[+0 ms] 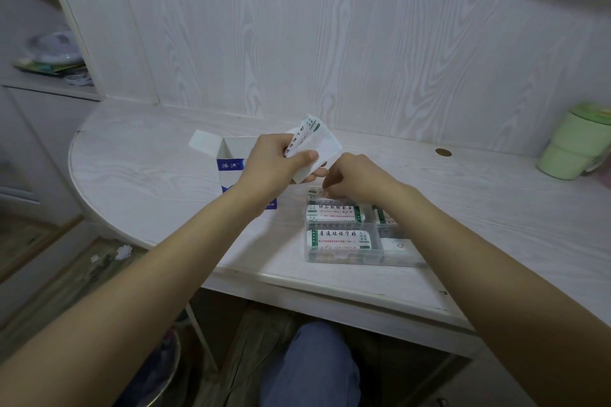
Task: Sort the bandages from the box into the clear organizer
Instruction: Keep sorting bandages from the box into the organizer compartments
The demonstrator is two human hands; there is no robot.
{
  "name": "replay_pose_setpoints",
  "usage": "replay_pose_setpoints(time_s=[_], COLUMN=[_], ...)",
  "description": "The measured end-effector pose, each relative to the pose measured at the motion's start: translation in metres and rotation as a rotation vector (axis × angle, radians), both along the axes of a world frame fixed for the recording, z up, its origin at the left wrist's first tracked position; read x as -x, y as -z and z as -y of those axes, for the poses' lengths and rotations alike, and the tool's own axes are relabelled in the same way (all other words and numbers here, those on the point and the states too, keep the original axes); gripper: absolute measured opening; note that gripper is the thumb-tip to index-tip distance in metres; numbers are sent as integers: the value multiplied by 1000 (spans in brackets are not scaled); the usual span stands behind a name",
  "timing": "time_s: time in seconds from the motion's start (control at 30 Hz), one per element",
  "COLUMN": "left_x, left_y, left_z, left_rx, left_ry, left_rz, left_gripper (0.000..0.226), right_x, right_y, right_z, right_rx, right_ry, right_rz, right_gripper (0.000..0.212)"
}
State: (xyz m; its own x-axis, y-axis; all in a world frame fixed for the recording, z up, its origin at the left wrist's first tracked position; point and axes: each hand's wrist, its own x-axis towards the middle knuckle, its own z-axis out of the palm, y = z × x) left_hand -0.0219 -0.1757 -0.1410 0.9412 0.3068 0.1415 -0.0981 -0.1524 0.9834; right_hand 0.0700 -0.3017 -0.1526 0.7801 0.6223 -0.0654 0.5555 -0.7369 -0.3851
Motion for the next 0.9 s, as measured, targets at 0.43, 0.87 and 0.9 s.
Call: replay_pose_setpoints(time_s=[0.43,0.87,0.9], left_x=[8,10,10], left_y=[0,-3,-3], left_z=[9,14,14], left_rx=[127,143,156], left_ry=[123,48,65], left_rz=[-41,-72,-83], left_gripper=[18,18,19], right_x=[23,33,33], right_y=[-17,-11,-11], right_z=[26,30,30], right_rx=[-804,-952,-950], right_ry=[122,187,197], right_rz=[-159,-283,-280], right_gripper=[6,6,6])
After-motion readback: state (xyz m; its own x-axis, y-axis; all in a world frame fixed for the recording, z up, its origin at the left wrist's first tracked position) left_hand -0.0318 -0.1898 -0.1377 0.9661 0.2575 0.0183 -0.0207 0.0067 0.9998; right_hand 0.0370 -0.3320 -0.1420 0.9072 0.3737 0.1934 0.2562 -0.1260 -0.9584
